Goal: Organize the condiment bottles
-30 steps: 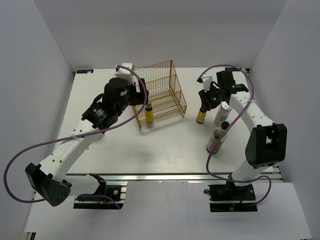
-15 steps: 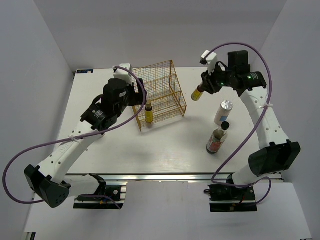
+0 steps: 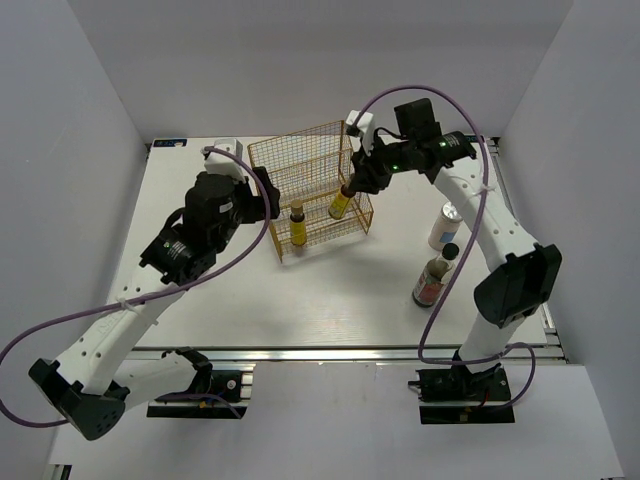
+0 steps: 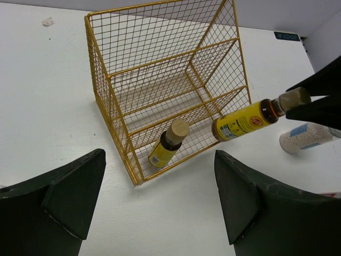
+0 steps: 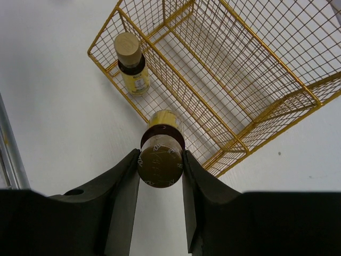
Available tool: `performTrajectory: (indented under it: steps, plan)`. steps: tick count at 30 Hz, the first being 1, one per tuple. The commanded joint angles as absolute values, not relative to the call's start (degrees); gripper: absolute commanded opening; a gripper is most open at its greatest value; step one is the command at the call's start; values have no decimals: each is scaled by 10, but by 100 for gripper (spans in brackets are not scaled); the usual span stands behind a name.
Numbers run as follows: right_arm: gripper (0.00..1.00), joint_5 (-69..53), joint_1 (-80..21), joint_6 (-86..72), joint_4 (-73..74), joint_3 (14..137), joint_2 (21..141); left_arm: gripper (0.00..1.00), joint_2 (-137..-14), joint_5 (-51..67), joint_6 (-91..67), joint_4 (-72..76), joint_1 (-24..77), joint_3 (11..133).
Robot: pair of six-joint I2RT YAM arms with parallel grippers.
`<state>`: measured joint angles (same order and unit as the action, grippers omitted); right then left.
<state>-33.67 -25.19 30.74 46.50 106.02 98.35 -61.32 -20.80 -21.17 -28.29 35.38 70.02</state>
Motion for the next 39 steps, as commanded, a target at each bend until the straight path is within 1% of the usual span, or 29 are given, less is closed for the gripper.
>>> performTrajectory:
  steps: [1,18,31,34,35,37,38,39]
  plan:
    - [0,-359,-261,291,425,1106,991,92,-588,-222,-231,-294,354,689]
    - [0,-305,-277,302,380,1055,1054,92,-565,-225,-247,-304,354,661]
    - [0,-257,-290,292,379,1083,1125,92,-566,-219,-257,-300,354,646]
    - [16,-255,-293,290,383,1090,1131,92,-566,-218,-258,-300,354,642]
    - [29,-254,-293,289,384,1091,1131,92,-566,-218,-259,-300,354,641]
    - [39,-251,-294,290,386,1090,1131,92,-564,-218,-260,-300,354,637]
    - [48,-249,-295,290,389,1090,1131,92,-563,-218,-261,-298,354,635]
    - [52,-248,-294,290,390,1090,1130,92,-563,-218,-261,-297,354,635]
